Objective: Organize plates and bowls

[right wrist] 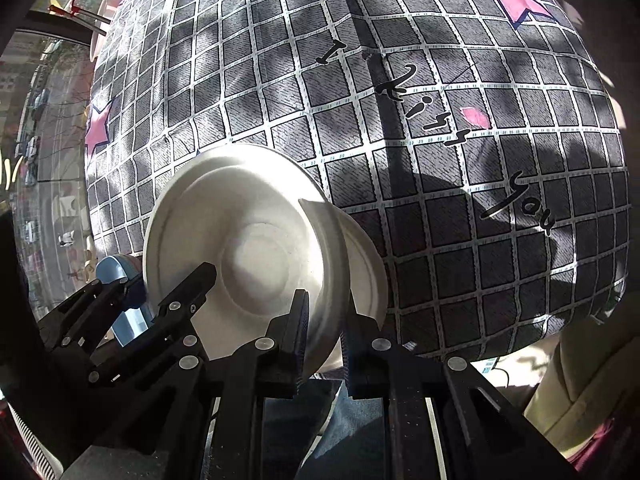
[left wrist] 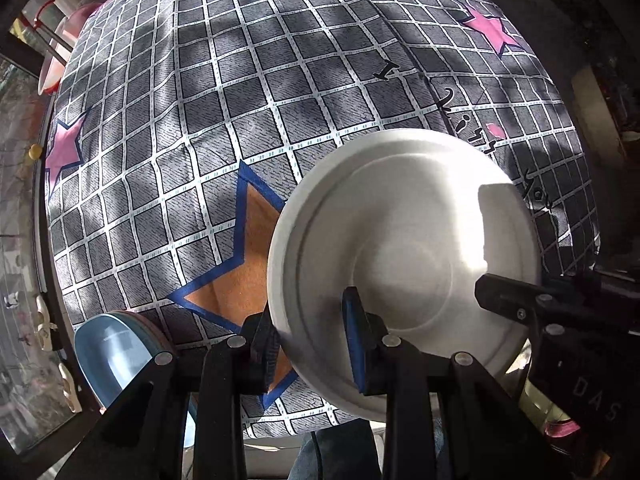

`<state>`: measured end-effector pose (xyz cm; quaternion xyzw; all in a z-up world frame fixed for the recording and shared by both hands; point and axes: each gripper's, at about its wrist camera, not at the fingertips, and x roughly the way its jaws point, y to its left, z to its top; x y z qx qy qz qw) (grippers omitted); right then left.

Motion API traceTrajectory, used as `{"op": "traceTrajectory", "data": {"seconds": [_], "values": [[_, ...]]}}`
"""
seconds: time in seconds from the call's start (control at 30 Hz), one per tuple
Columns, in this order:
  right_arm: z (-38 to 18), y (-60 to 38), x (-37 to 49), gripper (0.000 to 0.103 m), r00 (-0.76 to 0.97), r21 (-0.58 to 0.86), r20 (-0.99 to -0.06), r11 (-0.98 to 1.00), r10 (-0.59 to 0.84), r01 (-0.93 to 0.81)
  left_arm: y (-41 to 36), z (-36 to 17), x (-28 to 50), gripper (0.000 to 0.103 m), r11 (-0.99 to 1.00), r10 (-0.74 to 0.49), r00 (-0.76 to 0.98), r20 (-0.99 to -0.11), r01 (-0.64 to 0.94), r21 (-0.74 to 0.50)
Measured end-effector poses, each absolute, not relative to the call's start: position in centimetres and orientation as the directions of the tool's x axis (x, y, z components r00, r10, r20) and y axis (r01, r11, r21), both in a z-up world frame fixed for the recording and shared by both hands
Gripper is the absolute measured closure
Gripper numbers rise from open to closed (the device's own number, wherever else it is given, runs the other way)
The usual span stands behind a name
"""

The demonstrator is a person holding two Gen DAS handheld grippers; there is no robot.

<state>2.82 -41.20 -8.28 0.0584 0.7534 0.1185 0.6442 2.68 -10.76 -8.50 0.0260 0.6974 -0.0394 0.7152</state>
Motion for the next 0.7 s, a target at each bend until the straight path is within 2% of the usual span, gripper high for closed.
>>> {"op": "traceTrajectory", "data": {"seconds": [0.1, 0.17, 0.23, 0.27, 0.3, 0.33, 0.37, 0.43, 0.7], "values": [[-8.9, -41.5, 2.4, 0.086, -0.173, 0.238, -0.959, 0.969, 0.223, -0.070, -11.1, -8.8, 2.5, 0.062, 0.993, -0.017, 0.003, -1.000, 0.115, -0.017], [-9.1, -41.5, 2.1, 0.085, -0.174, 0.220, -0.963, 0.972, 0.204, -0.079, -11.1, -8.6, 2.3, 0.042, 0.992, -0.019, 0.004, -1.000, 0.121, -0.019], [-9.2, -41.7, 1.8, 0.082, -0.180, 0.208, -0.965, 0.974, 0.190, -0.088, -10.8, -8.2, 2.1, 0.030, 0.992, -0.023, 0.011, -1.000, 0.125, -0.021], [-9.3, -41.8, 1.6, 0.071, -0.181, 0.206, -0.965, 0.975, 0.188, -0.087, -10.6, -8.0, 2.0, 0.029, 0.992, -0.018, 0.014, -1.000, 0.128, -0.016], [-9.2, -42.1, 1.5, 0.065, -0.178, 0.201, -0.967, 0.976, 0.184, -0.084, -10.3, -7.9, 1.8, 0.029, 0.992, -0.013, 0.016, -1.000, 0.129, -0.011], [-9.2, -42.3, 1.4, 0.051, -0.173, 0.194, -0.969, 0.978, 0.178, -0.082, -10.0, -7.8, 1.6, 0.025, 0.992, -0.014, 0.013, -1.000, 0.126, -0.012], [-9.2, -42.6, 1.3, 0.042, -0.166, 0.194, -0.970, 0.978, 0.180, -0.078, -9.7, -7.7, 1.5, 0.024, 0.993, -0.016, 0.012, -1.000, 0.119, -0.014], [-9.1, -43.2, 1.1, 0.034, -0.160, 0.197, -0.970, 0.979, 0.185, -0.061, -9.0, -7.6, 1.2, 0.024, 0.995, -0.015, 0.011, -1.000, 0.100, -0.014], [-8.0, -44.5, 1.7, 0.032, -0.093, 0.177, -0.980, 0.984, 0.177, 0.008, -7.2, -7.3, 0.3, 0.024, 0.998, 0.011, 0.022, -1.000, 0.063, 0.012]]}}
